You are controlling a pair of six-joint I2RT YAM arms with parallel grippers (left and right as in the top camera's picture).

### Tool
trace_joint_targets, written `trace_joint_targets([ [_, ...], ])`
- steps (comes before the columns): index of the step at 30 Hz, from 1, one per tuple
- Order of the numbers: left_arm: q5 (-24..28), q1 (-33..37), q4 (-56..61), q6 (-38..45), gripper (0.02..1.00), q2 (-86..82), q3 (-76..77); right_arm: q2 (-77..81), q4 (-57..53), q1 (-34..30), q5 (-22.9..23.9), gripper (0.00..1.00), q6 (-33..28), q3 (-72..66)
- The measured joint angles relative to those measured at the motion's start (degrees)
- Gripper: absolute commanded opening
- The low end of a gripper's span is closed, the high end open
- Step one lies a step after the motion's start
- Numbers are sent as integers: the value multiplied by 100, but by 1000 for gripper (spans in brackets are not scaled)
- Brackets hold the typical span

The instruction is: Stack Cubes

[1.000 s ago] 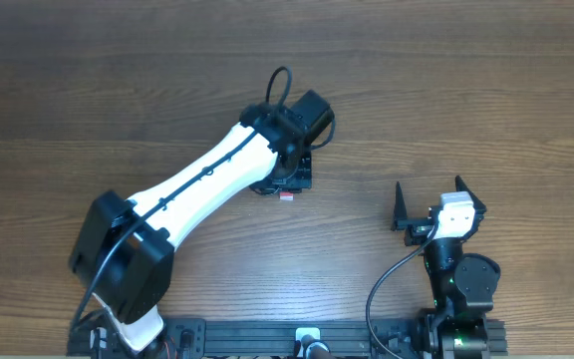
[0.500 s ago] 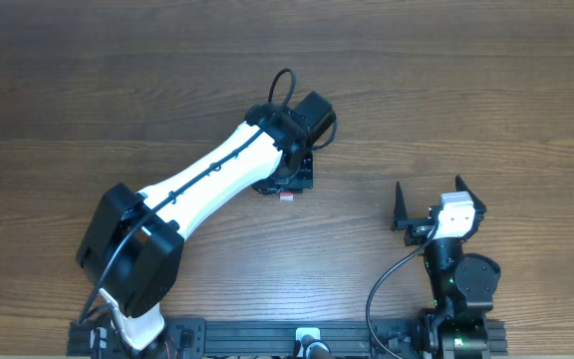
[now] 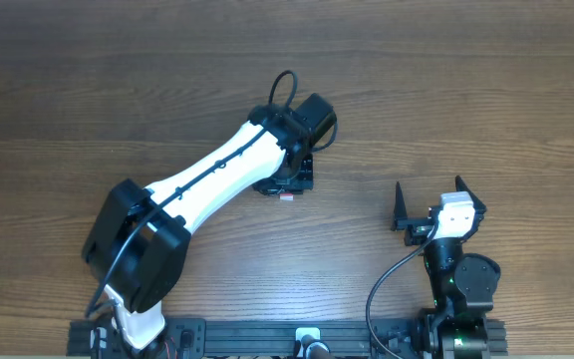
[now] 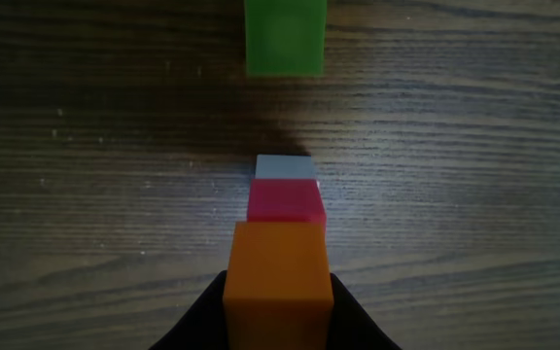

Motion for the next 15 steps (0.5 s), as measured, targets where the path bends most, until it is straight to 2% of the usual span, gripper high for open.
trace_joint_targets([
  [15, 0, 0, 59, -2, 40, 52, 0, 0, 0, 0, 0, 993, 4, 0],
])
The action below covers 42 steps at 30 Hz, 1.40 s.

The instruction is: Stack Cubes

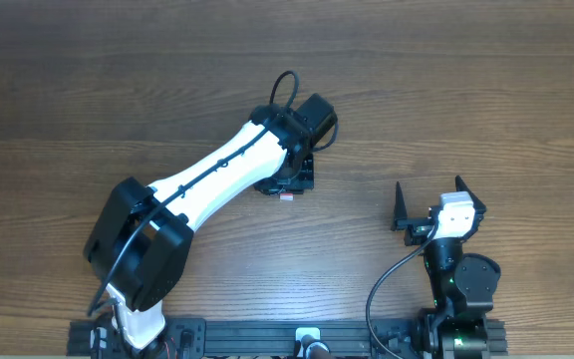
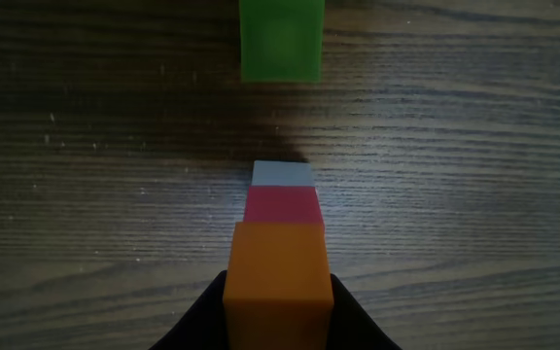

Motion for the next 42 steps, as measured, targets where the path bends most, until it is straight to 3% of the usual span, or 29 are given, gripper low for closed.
trace_joint_targets([
  [42, -26, 0, -85, 2, 40, 0, 63, 0, 0, 0, 0, 993, -7, 0],
])
